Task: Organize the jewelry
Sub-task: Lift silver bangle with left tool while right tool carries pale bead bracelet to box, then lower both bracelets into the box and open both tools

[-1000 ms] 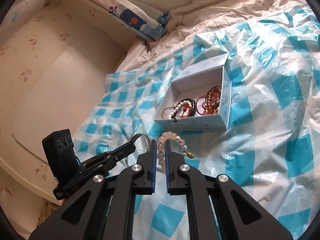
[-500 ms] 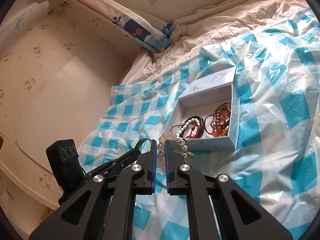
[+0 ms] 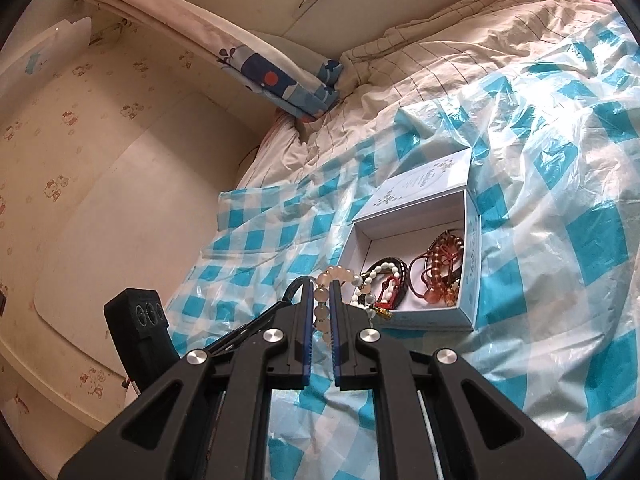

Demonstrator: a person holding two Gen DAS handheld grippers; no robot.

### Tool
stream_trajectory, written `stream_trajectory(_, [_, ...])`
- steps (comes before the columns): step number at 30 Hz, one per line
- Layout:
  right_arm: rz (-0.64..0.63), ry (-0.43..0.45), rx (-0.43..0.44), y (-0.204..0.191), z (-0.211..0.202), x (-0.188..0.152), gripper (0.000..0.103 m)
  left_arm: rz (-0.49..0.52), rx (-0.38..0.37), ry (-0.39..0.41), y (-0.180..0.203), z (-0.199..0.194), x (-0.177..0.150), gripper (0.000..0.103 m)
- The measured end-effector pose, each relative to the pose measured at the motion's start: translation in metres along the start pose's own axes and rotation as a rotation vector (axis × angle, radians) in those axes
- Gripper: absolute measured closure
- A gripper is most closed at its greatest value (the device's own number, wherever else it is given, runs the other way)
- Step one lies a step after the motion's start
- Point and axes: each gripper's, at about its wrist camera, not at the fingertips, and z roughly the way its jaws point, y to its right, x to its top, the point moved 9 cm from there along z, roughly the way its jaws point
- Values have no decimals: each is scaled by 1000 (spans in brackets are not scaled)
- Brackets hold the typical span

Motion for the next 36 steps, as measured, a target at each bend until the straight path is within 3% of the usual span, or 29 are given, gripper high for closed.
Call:
stream_trajectory(17, [28, 7, -52, 31, 38, 24, 95, 8, 40, -57, -14, 47, 2, 100])
stream_trajectory(30, [20, -22, -110, 50, 64, 17, 94, 18, 84, -85, -18, 86, 6, 99])
stream_trajectory(34, [21, -31, -147, 59, 68, 15, 82, 9, 110, -95, -25, 92, 4, 97])
stream_trajectory(36, [23, -33, -147, 60, 68, 14, 82, 11, 115, -94, -26, 91, 5, 97])
